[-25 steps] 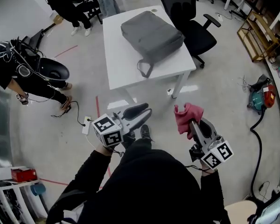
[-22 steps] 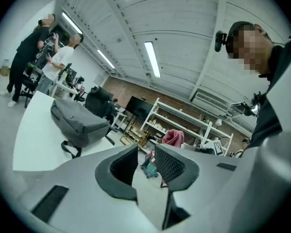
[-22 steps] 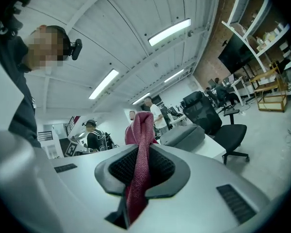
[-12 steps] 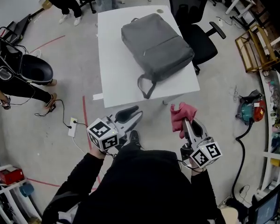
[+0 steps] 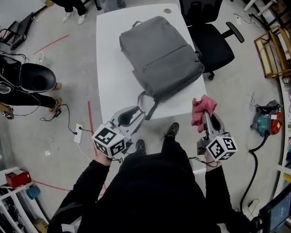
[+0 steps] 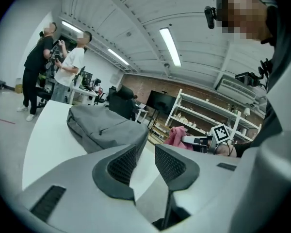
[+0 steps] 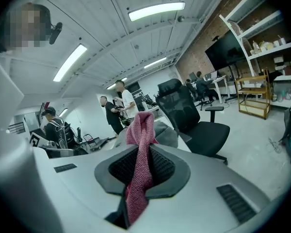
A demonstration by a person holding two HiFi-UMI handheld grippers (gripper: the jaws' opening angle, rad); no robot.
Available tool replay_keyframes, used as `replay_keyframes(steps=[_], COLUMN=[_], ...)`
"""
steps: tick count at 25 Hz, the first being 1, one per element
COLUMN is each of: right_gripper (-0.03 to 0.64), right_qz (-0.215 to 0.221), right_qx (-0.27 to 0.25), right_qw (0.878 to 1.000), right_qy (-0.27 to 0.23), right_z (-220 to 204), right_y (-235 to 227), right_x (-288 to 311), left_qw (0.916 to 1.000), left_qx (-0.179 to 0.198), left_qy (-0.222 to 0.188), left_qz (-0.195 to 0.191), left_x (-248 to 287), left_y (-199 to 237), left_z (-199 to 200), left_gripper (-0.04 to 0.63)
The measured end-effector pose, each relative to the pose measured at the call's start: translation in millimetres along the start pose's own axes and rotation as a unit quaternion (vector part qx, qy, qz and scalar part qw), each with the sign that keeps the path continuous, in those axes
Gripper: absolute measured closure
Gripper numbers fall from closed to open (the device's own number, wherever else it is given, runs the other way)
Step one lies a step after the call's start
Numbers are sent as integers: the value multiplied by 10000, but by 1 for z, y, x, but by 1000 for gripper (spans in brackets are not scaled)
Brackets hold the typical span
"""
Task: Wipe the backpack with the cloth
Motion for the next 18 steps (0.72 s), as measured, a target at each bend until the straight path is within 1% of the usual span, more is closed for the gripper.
replay_keyframes(steps=[2, 3, 4, 6, 8, 9, 10, 12, 14, 18], right_gripper=[560, 560, 560, 560, 560, 560, 560, 560, 560, 560], right_qz=[-79, -87, -76, -49, -51, -73, -109, -161, -80, 393], right_qx=[-180, -305, -454, -810, -1187, -1352, -1490, -1688, -1811, -1963], right_qw=[9998, 9995, 9989, 9967, 9927, 9902, 9877, 9827, 9789, 9720], right_qy=[-1, -7, -10, 39, 205, 329, 467, 742, 948, 1228], right_z=[22, 34, 45, 64, 73, 74, 72, 63, 49, 18], right_y=[-42, -61, -78, -105, -125, -132, -137, -141, -134, -96], right_x=[25, 37, 51, 79, 109, 124, 138, 159, 169, 166], left_qw=[9994, 9988, 9981, 9952, 9901, 9882, 9873, 9869, 9866, 9871], left_qx=[-250, -296, -247, 95, 416, 447, 383, 111, -67, -34], left_qy=[6, 46, 123, 373, 624, 694, 717, 705, 777, 1008], left_qz=[248, 390, 552, 902, 1187, 1287, 1362, 1445, 1435, 1240], left_x=[25, 37, 49, 73, 94, 102, 108, 118, 126, 134], left_y=[4, 5, 6, 8, 11, 14, 17, 24, 29, 38], left_z=[2, 3, 5, 11, 16, 17, 17, 17, 16, 13], left_gripper=[471, 466, 456, 411, 379, 373, 373, 373, 373, 373])
Point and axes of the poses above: the fingertips, and each gripper's own axes: x forward along the fingers, y to its left, z out of its top, the point moved 10 cm from there along -x, backward along the fingers, and after that the axes turned 5 degrees about -z, right-handed, at the moved point
